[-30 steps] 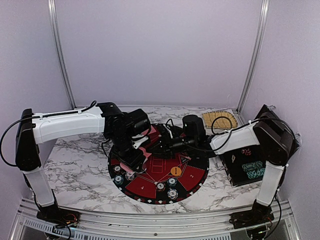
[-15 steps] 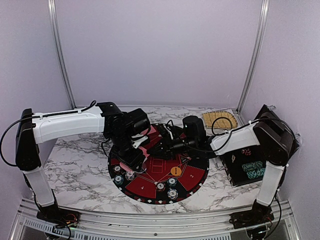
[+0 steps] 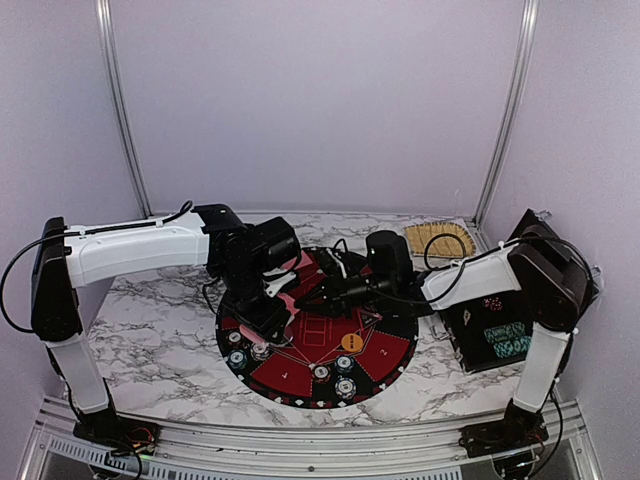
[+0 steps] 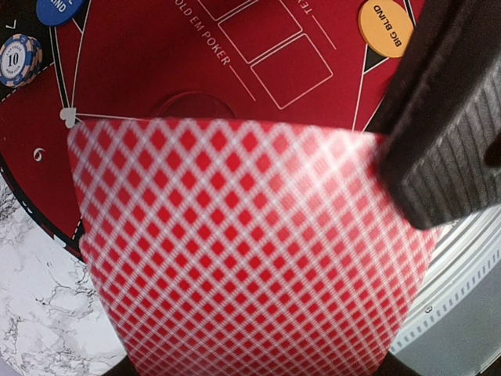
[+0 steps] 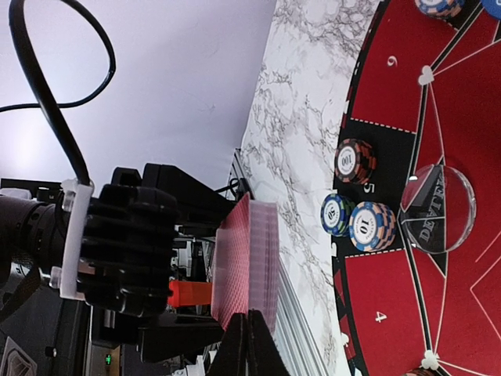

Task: Distribute texas hold em gaming equipment
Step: Pick up the poker card from the face-down deck piles.

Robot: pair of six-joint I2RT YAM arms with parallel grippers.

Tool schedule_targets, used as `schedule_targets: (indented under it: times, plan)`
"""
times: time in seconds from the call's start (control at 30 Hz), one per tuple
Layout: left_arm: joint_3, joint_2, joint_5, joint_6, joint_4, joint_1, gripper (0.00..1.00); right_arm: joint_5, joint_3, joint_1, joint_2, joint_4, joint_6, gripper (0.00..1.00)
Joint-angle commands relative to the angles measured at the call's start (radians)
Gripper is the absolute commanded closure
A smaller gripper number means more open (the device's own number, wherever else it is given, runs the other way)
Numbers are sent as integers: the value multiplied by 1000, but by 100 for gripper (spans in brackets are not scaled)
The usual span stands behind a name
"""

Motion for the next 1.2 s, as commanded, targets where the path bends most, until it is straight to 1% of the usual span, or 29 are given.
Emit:
schedule_targets:
  times: [0.0, 0.13, 0.6, 1.17]
  plan:
    - [-10, -7, -2, 6, -6, 7, 60, -9, 4, -3, -37, 12, 1, 98]
    - [-18, -9, -5, 4, -6, 9, 60, -7, 2, -8, -42, 9, 1, 100]
    - [-38, -18, -16, -2, -7, 13, 61, -7, -4, -32, -56, 6, 10, 100]
    - [-49, -26, -33, -13, -5, 30, 61, -11, -56, -93, -108, 16, 26, 100]
